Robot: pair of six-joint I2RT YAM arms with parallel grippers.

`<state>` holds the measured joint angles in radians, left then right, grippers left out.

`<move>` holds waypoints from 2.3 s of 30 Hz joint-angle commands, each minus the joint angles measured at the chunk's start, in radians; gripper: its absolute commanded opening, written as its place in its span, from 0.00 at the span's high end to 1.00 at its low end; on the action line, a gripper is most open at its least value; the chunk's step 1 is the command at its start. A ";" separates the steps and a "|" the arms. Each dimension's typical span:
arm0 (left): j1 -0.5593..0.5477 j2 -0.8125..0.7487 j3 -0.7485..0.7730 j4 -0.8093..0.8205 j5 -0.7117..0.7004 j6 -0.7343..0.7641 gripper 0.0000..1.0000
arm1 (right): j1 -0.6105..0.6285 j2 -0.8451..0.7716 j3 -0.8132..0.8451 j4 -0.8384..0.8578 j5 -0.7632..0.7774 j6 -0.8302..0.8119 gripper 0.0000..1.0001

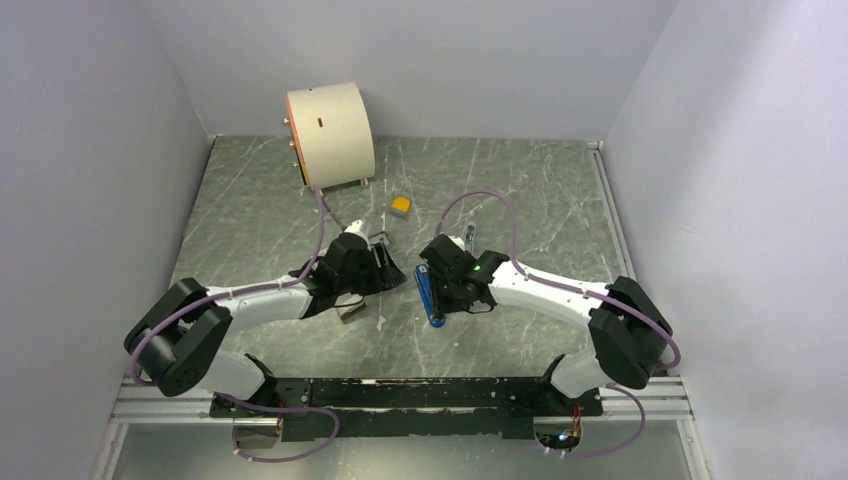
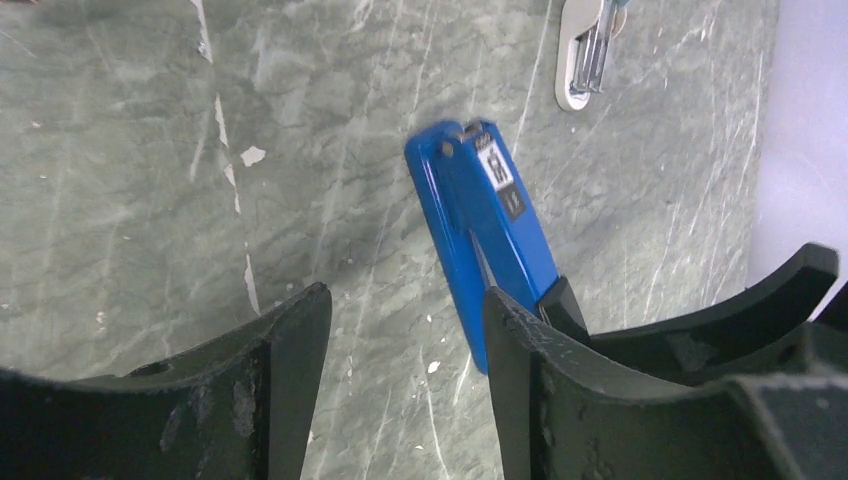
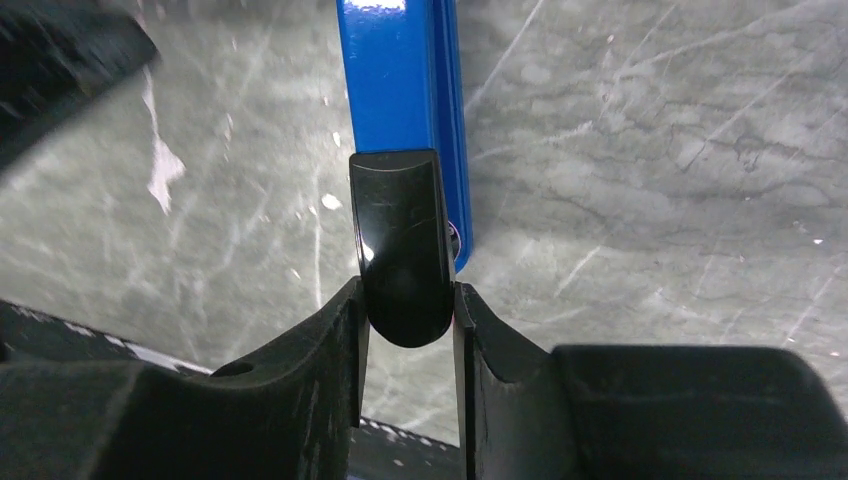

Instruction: Load the staples into the stapler

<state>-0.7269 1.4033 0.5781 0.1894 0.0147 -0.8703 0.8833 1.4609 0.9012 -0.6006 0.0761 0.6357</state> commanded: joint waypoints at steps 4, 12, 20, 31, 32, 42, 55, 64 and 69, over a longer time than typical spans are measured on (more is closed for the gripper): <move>-0.031 0.100 -0.002 0.176 0.114 -0.005 0.42 | 0.003 -0.003 0.005 0.202 0.142 0.206 0.82; -0.085 0.253 0.004 0.329 0.158 -0.043 0.55 | 0.002 -0.017 -0.003 0.260 0.130 0.267 0.83; -0.106 0.317 -0.001 0.355 0.154 -0.044 0.82 | -0.010 -0.028 0.013 0.269 0.149 0.260 0.84; -0.116 0.366 -0.045 0.331 0.148 -0.016 0.90 | -0.132 -0.009 0.149 0.232 0.281 0.129 0.84; -0.115 0.371 -0.043 0.326 0.148 -0.014 0.90 | -0.144 -0.008 0.161 0.241 0.289 0.116 0.84; -0.136 0.428 -0.031 0.308 0.155 0.013 0.91 | -0.244 0.079 0.269 0.432 0.345 -0.093 0.80; -0.144 0.439 -0.027 0.285 0.146 0.034 0.92 | -0.312 0.312 0.411 0.590 0.159 -0.247 0.69; -0.142 0.420 -0.029 0.264 0.133 0.029 0.90 | -0.322 0.340 0.392 0.585 0.126 -0.240 0.47; -0.133 0.438 -0.031 0.284 0.175 -0.004 0.89 | -0.338 0.358 0.414 0.531 0.082 -0.236 0.39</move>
<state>-0.8398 1.7832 0.5819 0.6590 0.1215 -0.9287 0.5598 1.7985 1.2900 -0.0544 0.2005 0.3882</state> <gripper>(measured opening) 0.189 0.592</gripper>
